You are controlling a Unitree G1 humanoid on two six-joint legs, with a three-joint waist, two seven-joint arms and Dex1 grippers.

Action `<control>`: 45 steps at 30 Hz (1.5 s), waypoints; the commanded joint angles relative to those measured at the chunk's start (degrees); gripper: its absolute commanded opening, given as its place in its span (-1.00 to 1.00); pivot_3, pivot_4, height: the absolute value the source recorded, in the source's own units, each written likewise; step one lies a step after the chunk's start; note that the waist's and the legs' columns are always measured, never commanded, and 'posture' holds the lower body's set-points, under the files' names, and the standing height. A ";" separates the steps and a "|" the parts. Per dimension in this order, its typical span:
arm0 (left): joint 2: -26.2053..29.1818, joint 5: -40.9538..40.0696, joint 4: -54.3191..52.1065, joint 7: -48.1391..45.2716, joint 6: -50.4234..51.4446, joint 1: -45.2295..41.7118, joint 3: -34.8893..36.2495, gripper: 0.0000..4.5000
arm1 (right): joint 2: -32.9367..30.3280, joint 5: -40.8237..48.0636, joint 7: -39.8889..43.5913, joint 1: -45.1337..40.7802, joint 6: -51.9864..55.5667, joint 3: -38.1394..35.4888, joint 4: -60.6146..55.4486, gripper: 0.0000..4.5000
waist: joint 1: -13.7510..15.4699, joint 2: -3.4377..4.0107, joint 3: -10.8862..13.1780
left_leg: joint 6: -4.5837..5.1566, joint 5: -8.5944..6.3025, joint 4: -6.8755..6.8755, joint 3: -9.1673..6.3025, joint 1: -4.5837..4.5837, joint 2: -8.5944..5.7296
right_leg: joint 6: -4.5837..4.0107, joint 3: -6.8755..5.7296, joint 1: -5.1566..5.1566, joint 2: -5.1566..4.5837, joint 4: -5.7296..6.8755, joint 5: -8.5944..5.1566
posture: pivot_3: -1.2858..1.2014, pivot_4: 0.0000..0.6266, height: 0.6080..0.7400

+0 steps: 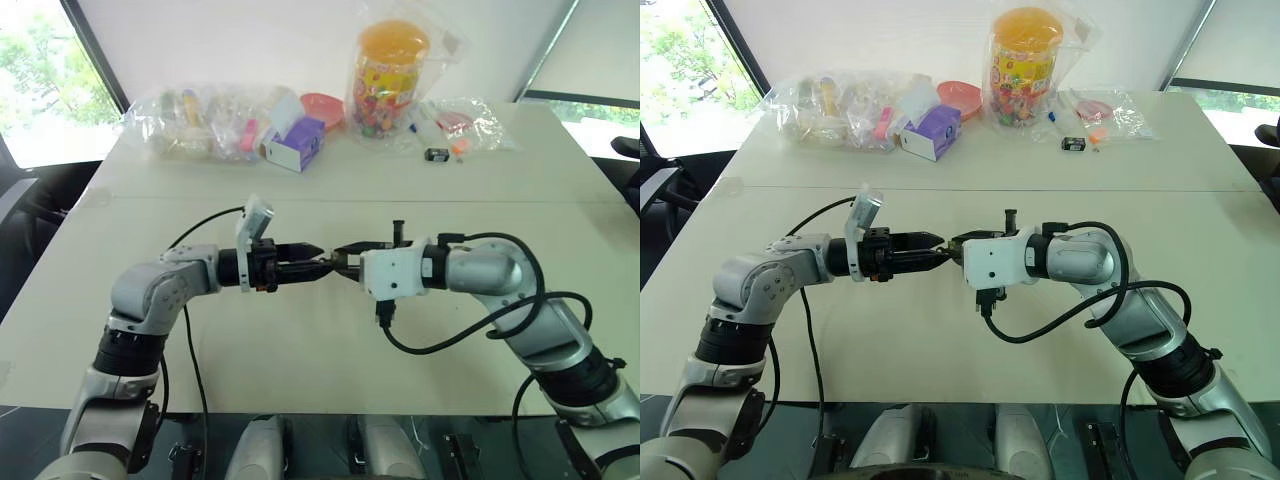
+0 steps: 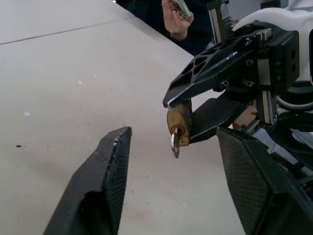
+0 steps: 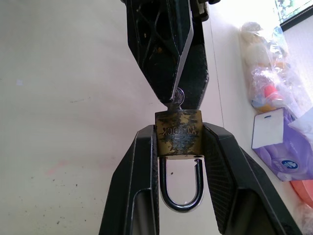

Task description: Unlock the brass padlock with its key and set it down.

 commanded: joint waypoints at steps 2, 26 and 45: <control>-1.23 2.47 0.52 1.30 -2.62 -0.77 -1.57 0.27 | -0.51 -0.78 -0.33 -0.67 -1.76 -0.82 -0.59 -0.69 | -0.04 0.00 0.00 | -0.01 0.00 0.00 0.00 0.00 0.00 | 0.00 0.00 0.00 0.01 0.00 0.00 | 0.03 -0.52 0.92; -6.37 2.55 2.03 3.40 -2.30 -1.52 -1.23 -0.98 | -0.32 -1.69 0.25 -0.59 -2.74 -0.63 -0.45 -0.69 | -0.04 0.00 0.00 | -0.02 0.01 0.00 0.00 0.00 0.01 | 0.00 0.01 0.00 0.00 0.01 0.00 | 0.03 -0.52 0.92; -2.65 1.33 2.47 0.94 -0.77 -2.04 -0.50 -1.00 | 0.30 9.83 2.39 -0.56 11.15 -8.80 -2.33 0.83 | 0.00 0.00 0.00 | -0.02 0.01 0.00 0.00 0.00 0.00 | 0.00 0.01 0.00 -0.02 0.01 0.00 | 0.03 -0.52 0.92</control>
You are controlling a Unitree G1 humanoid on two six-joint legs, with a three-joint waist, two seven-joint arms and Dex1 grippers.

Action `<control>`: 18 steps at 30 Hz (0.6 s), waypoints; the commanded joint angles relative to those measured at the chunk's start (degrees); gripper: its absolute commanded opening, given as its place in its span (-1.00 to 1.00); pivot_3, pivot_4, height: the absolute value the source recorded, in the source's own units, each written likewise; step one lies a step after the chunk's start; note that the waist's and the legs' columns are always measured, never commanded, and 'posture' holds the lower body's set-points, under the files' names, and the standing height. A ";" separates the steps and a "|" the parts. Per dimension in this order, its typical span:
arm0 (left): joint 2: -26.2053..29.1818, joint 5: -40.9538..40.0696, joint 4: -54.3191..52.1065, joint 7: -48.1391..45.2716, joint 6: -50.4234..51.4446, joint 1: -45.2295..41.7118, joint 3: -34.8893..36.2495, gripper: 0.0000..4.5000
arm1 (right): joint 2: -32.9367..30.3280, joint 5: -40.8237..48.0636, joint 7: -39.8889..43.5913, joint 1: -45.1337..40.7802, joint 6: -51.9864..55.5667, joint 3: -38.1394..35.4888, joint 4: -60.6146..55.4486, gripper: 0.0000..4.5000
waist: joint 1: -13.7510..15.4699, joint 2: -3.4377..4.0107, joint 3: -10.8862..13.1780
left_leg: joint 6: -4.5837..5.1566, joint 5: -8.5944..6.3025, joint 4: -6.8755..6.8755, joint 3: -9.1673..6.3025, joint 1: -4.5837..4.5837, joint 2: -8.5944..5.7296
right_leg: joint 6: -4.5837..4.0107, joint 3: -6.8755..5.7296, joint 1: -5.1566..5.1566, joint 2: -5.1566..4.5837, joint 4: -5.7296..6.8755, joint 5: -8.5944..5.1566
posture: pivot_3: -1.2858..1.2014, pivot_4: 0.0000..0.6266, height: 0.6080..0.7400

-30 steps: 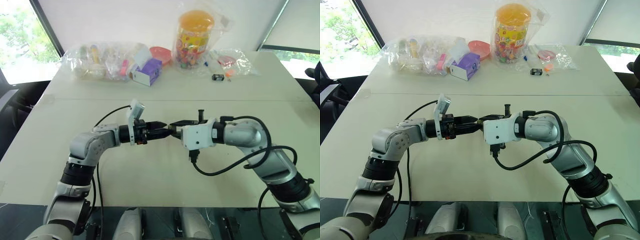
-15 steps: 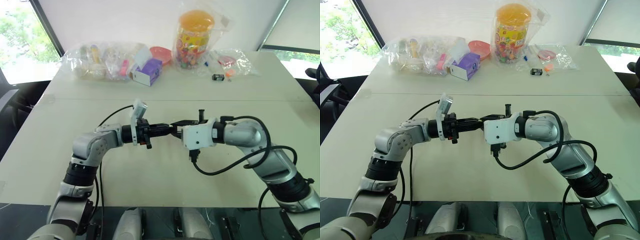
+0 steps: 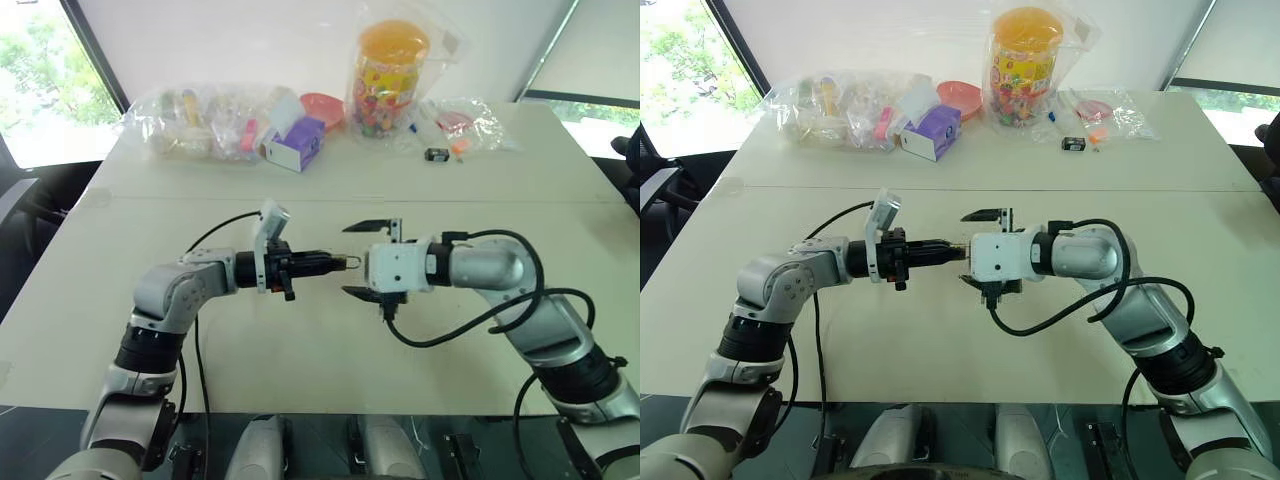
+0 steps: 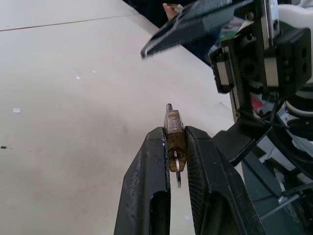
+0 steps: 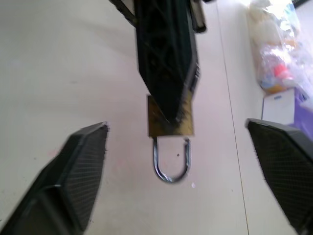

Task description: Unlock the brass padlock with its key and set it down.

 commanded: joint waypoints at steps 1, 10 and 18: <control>0.66 -0.20 0.02 -1.14 -0.98 -1.07 0.74 -1.00 | 0.81 7.38 0.03 -0.68 6.79 -6.53 -4.01 0.72 | -0.04 0.00 0.00 | 0.00 0.00 0.00 0.00 0.00 0.00 | 0.00 0.00 0.00 0.00 0.00 0.00 | 0.03 -0.52 0.92; 0.48 -1.29 -0.30 -3.09 -0.53 -1.67 0.36 -1.00 | 4.69 10.46 -5.85 0.49 10.59 -5.92 -1.84 -0.99 | -0.08 0.00 0.00 | 0.00 0.00 -0.01 0.00 0.00 0.02 | 0.00 0.00 0.00 0.00 0.00 0.00 | 0.03 -0.52 0.92; -0.41 -2.06 -1.53 -2.40 0.03 -2.28 1.34 -1.00 | 5.69 6.82 -9.40 2.74 5.74 -1.42 3.39 -0.99 | -0.02 0.00 0.00 | 0.00 0.00 0.00 0.00 -0.01 -0.01 | 0.00 0.00 0.00 -0.01 0.00 0.00 | 0.03 -0.52 0.92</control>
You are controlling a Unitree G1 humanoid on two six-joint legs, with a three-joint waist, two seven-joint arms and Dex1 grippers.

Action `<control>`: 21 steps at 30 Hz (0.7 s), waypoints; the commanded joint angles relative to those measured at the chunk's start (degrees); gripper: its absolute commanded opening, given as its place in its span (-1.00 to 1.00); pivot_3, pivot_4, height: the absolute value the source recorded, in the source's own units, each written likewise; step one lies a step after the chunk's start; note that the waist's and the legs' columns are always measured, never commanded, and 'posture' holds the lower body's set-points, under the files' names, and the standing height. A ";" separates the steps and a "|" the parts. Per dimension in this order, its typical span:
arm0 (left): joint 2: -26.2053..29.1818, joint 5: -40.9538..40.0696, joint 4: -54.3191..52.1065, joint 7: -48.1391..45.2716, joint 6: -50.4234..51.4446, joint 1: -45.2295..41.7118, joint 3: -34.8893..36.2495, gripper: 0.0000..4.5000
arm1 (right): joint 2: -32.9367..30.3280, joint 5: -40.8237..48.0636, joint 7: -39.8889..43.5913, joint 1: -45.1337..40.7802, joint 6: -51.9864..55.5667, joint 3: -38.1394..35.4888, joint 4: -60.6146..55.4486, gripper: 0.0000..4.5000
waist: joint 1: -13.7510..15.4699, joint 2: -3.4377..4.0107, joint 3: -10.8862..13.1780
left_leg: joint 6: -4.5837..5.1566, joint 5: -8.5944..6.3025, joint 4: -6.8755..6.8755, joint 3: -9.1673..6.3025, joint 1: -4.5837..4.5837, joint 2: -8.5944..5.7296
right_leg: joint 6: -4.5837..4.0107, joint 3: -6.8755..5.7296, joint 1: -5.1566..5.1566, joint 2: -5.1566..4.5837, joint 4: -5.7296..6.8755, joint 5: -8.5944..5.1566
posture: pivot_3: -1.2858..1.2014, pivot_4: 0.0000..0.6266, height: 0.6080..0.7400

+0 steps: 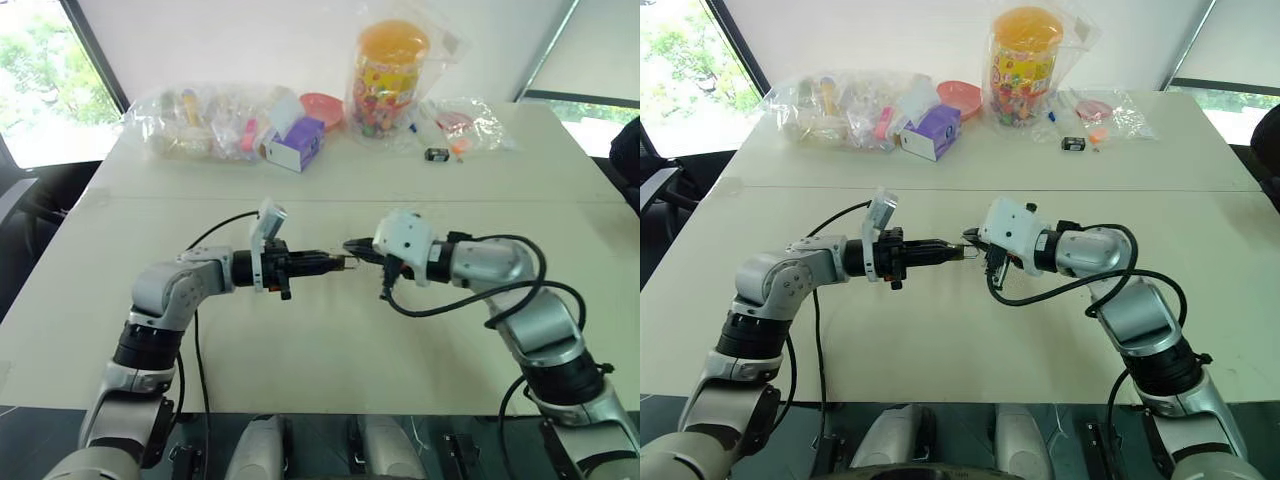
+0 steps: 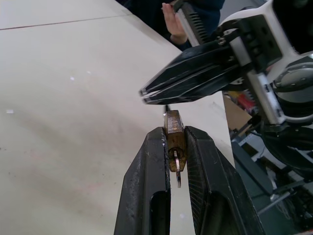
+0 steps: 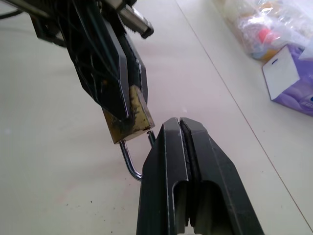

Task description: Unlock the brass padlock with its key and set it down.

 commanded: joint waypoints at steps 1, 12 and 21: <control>-0.21 -1.88 -2.65 0.13 0.03 -1.72 1.46 -1.00 | -0.24 -1.45 -0.95 1.45 -2.79 0.96 0.39 -0.99 | -0.01 0.00 0.00 | 0.00 0.00 0.00 0.00 0.00 0.00 | 0.00 0.00 0.00 0.00 0.00 0.00 | 0.03 -0.52 0.92; -1.32 0.71 -0.70 1.62 -2.85 -1.03 -0.34 -1.00 | -5.55 -4.25 -0.97 10.32 -4.80 -0.75 -1.60 -0.99 | 0.18 0.00 0.00 | 0.00 0.00 0.00 0.00 0.00 0.00 | 0.00 0.00 0.00 0.01 -0.01 0.00 | 0.03 -0.52 0.92; -12.00 13.21 16.79 5.56 -16.74 -4.98 -6.90 -1.00 | -8.64 -0.29 -3.63 21.78 6.50 -10.85 -18.03 -0.99 | 1.19 -0.01 0.00 | 0.01 0.00 0.02 0.01 0.00 -0.05 | 0.00 0.00 0.03 0.13 -0.04 0.00 | 0.03 -0.52 0.92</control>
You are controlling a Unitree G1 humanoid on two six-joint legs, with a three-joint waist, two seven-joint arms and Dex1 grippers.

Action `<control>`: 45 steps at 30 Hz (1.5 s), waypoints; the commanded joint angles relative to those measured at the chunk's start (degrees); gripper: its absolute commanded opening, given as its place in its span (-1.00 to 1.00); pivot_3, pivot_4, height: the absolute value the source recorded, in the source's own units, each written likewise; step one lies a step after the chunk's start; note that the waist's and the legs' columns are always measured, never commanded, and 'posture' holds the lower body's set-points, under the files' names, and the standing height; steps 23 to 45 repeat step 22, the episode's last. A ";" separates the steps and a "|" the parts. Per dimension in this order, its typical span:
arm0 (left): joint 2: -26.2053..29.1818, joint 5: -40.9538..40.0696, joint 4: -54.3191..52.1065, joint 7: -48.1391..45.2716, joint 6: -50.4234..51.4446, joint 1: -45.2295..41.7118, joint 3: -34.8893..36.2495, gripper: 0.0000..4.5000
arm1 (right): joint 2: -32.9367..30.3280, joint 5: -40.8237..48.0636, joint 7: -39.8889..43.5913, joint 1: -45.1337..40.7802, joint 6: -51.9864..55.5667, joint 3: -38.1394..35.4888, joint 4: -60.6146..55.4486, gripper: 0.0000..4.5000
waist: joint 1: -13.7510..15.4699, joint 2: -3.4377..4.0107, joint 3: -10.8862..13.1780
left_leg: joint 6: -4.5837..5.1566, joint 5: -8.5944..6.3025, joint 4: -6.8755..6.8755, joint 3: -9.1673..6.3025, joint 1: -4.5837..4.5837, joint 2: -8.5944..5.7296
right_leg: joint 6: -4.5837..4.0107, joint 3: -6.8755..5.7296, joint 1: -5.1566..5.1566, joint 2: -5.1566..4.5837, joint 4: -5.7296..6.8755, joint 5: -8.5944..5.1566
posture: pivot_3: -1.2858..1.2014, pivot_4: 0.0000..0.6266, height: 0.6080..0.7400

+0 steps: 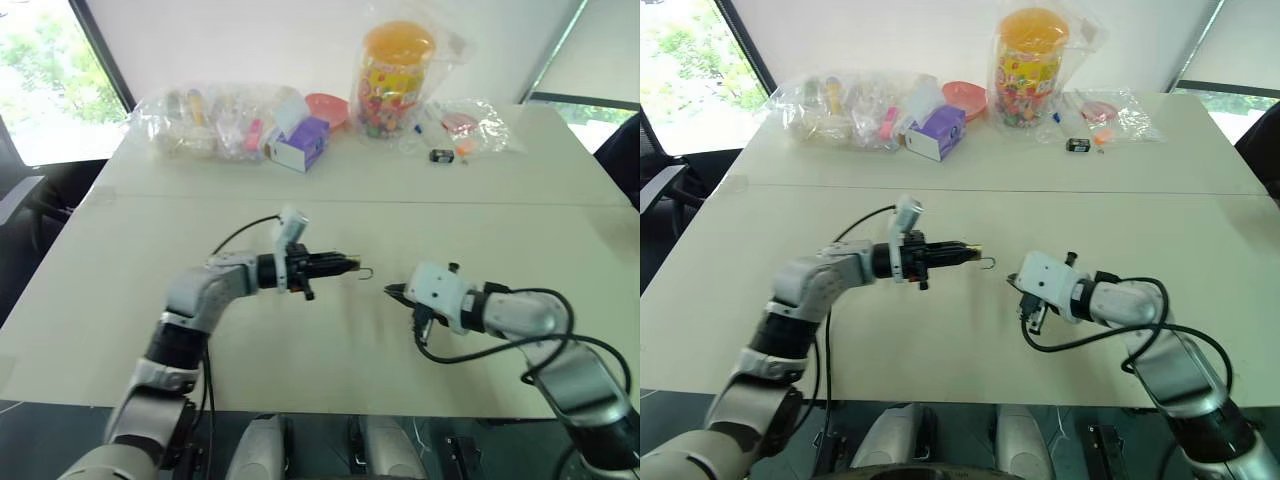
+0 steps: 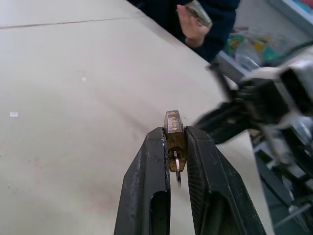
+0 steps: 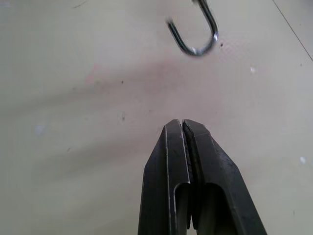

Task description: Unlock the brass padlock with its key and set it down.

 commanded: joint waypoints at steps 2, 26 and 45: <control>-3.57 8.19 10.05 2.03 -10.91 -4.11 -2.66 -0.79 | -0.29 1.39 -2.34 -0.03 4.79 -3.07 -7.82 -1.00 | -0.14 0.00 0.00 | 0.00 0.00 0.00 0.01 0.01 0.00 | 0.00 0.01 0.00 0.04 0.00 0.00 | 0.03 -0.52 0.92; 14.93 1.80 -15.44 -11.92 -2.50 6.61 2.03 0.98 | -4.42 3.46 -2.39 -1.45 6.89 -5.64 -8.70 -1.00 | -1.00 0.00 -0.01 | -0.01 0.01 -0.05 -0.03 0.01 0.10 | -0.01 0.00 0.01 -0.08 0.02 -0.01 | 0.03 -0.52 0.92; 14.93 1.80 -15.44 -11.92 -2.50 6.61 2.03 0.98 | -4.42 3.46 -2.39 -1.45 6.89 -5.64 -8.70 -1.00 | -1.00 0.00 -0.01 | -0.01 0.01 -0.05 -0.03 0.01 0.10 | -0.01 0.00 0.01 -0.08 0.02 -0.01 | 0.03 -0.52 0.92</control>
